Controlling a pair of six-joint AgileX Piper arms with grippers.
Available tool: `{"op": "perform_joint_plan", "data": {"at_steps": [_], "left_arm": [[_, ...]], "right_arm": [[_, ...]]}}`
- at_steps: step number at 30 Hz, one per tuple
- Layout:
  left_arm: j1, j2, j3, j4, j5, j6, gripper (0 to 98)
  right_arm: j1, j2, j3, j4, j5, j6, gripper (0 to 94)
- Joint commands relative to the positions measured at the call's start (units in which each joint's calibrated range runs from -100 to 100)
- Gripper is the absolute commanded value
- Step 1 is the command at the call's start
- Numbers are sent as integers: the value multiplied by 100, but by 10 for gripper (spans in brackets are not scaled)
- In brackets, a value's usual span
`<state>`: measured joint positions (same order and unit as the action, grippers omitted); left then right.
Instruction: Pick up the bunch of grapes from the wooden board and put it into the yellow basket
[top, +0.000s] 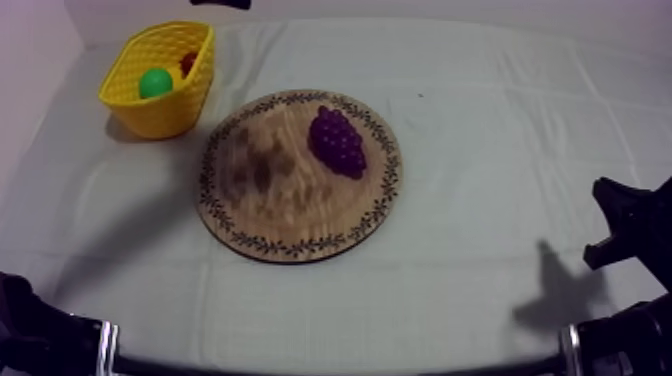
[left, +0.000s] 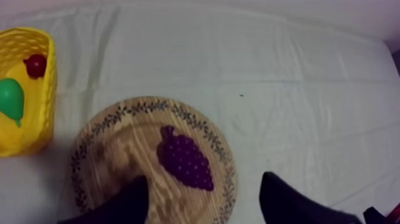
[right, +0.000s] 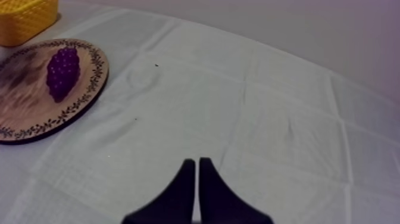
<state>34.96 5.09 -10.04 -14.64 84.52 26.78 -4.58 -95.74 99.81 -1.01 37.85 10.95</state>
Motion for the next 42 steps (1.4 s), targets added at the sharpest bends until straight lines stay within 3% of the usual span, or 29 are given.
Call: {"op": "perform_joint_plan", "data": {"at_steps": [1,5,9,23,42], "left_arm": [[-2,5,7,23,73,26,809],[-3,25,25,175,266,113,921],[-50,57,23,356,397,116,954],[-157,620,327,670,429,172,964],[-164,2464,195,1216,461,542,962]], "right_arm": [[-2,-1,-3,1,-3,2,4],[-2,-1,-3,1,-3,2,4],[-2,-1,-3,1,-3,2,4],[-2,-1,-3,1,-3,2,4],[-2,-1,-3,1,-3,2,4]]}}
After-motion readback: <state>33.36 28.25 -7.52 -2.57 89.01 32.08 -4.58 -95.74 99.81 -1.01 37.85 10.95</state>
